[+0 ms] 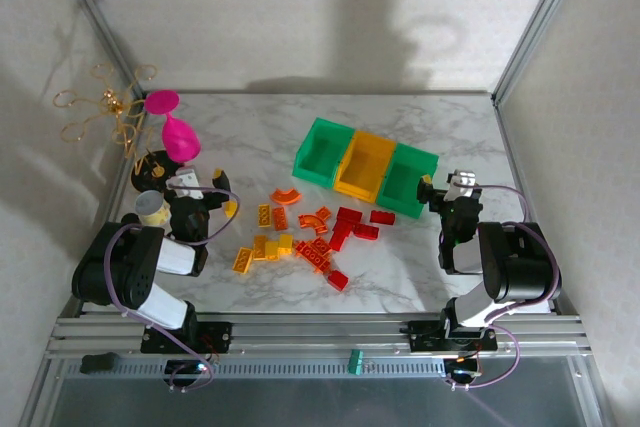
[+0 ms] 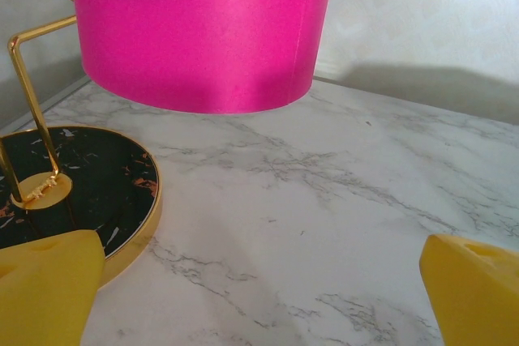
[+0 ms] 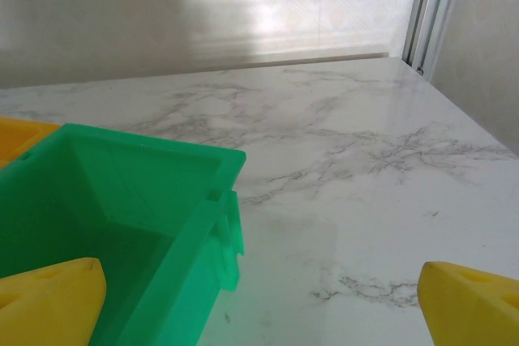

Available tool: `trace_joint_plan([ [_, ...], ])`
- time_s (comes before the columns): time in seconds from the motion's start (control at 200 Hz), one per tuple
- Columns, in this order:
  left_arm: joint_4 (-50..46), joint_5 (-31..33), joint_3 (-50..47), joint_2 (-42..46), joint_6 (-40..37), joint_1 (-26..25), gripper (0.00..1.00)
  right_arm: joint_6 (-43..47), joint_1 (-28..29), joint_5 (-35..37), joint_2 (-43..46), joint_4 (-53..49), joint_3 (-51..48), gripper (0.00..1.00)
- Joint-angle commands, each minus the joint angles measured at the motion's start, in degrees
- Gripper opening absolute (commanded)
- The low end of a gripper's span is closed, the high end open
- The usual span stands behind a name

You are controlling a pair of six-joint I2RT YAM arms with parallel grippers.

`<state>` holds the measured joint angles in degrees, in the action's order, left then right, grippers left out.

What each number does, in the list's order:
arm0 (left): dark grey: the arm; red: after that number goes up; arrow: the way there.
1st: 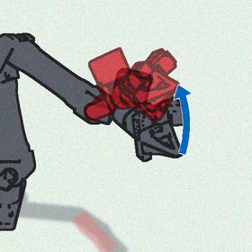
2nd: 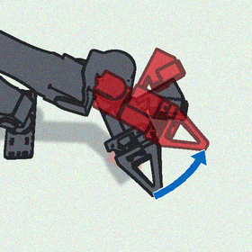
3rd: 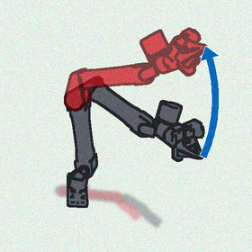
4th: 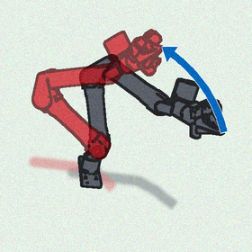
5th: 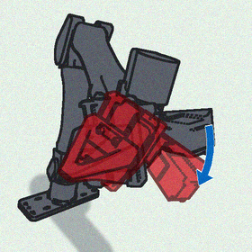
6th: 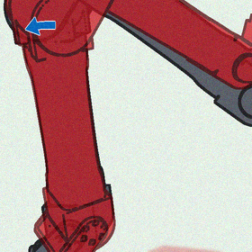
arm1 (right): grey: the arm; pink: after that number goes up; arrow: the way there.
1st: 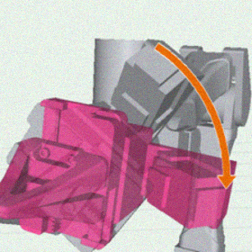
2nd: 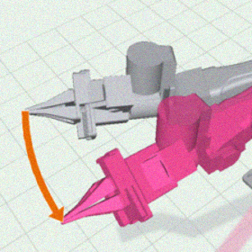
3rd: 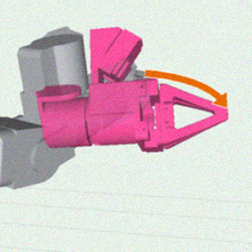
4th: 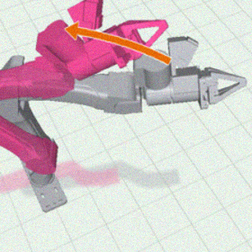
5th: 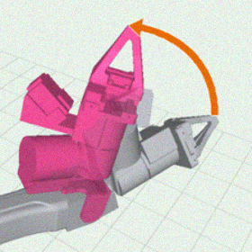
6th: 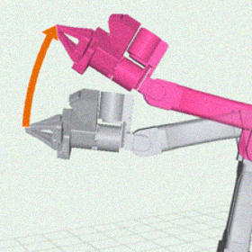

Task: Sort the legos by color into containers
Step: Pick up the lego from the center of the table.

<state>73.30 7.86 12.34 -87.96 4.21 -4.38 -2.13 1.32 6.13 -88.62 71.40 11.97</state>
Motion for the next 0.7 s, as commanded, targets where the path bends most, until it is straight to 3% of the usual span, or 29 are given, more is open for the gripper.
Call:
trace_joint_plan([
  [0.0,0.04,-1.0,0.85,-0.19,-0.96,0.47,0.99,0.31,-0.18,-0.23,0.15,2.02,0.68,0.99],
  [0.396,0.06,-1.27,0.84,-0.19,-0.87,0.6,0.99,0.46,-0.2,-0.09,0.33,1.95,0.66,0.99],
  [0.696,-13.91,1.58,5.32,6.5,-2.1,-1.62,0.99,-3.21,-0.23,3.57,8.23,-21.18,9.92,0.99],
])
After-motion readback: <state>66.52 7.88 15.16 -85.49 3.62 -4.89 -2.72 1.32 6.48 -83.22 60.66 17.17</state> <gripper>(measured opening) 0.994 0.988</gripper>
